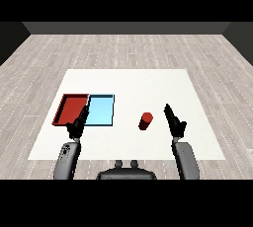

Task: Pick the red can and put it in the red box

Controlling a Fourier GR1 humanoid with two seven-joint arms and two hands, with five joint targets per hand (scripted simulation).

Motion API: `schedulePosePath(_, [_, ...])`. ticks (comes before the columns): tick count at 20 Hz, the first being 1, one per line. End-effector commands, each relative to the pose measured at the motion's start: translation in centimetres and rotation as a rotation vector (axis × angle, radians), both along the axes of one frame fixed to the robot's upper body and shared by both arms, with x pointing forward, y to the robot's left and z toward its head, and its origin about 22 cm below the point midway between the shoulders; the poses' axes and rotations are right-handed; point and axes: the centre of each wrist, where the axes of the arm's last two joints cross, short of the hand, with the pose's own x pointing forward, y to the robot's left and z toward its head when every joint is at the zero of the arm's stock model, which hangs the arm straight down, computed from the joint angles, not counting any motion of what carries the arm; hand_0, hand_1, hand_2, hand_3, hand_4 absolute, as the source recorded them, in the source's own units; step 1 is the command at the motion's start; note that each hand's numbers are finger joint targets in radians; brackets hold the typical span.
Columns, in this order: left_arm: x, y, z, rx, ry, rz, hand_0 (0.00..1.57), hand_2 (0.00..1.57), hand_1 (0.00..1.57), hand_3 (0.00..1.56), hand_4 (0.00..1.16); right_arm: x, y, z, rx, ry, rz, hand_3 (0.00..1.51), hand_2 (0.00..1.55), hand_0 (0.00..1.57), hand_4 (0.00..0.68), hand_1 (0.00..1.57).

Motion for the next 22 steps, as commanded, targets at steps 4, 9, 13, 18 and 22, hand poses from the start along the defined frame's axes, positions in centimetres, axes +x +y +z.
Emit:
schedulePosePath(4, [0.5, -0.4, 0.9, -0.021, 0.003, 0.029, 0.0, 0.0, 0.0, 0.0, 0.0, -2.9, -6.9, -0.2, 0.025, 0.001, -0.014, 0.0, 0.0, 0.0, 0.0, 0.0])
schedulePosePath(9, [1.2, -0.5, 3.2, -0.08, -0.422, 0.014, 0.0, 0.0, 0.0, 0.0, 0.0, -2.8, -8.0, 0.8, 0.127, -0.317, 0.032, 0.0, 0.0, 0.0, 0.0, 0.0])
schedulePosePath(13, [-0.9, -1.3, 3.1, -0.077, -0.464, 0.018, 0.0, 0.0, 0.0, 0.0, 0.0, -4.1, -9.4, 0.1, 0.139, -0.348, 0.062, 0.0, 0.0, 0.0, 0.0, 0.0])
schedulePosePath(18, [0.3, -0.5, -0.5, -0.088, -0.464, 0.004, 0.0, 0.0, 0.0, 0.0, 0.0, -3.6, -9.3, -0.7, 0.133, -0.339, 0.06, 0.0, 0.0, 0.0, 0.0, 0.0])
schedulePosePath(22, [1.1, -1.5, 2.4, -0.049, -0.454, 0.007, 0.0, 0.0, 0.0, 0.0, 0.0, -3.7, -11.1, -2.4, 0.138, -0.361, 0.054, 0.0, 0.0, 0.0, 0.0, 0.0])
